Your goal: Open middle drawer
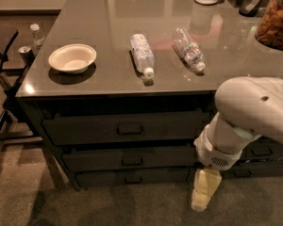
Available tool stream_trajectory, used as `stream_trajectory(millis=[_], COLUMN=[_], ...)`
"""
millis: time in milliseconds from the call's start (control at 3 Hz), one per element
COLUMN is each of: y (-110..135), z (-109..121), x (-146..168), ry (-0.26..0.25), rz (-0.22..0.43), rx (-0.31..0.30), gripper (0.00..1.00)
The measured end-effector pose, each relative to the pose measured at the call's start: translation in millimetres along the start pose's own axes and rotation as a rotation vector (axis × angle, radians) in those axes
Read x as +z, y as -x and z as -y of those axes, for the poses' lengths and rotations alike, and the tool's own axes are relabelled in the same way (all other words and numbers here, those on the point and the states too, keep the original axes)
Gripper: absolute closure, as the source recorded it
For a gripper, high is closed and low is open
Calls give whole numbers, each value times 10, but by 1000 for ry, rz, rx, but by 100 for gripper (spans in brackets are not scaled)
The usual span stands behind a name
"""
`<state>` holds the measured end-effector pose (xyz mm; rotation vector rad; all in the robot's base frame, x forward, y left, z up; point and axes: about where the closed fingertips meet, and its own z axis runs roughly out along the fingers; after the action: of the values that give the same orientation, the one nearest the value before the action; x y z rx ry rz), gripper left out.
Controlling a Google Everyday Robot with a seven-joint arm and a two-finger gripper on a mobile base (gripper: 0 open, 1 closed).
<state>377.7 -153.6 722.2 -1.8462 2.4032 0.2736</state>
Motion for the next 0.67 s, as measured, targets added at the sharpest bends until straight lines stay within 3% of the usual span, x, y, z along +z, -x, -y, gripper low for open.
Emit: stream_trajectory(millis=[333,667], y=[41,189], z=[-74,-21], x=[583,1396], ry=[53,111], rz=[-21,-41], rx=[-28,-60], gripper=[0,0])
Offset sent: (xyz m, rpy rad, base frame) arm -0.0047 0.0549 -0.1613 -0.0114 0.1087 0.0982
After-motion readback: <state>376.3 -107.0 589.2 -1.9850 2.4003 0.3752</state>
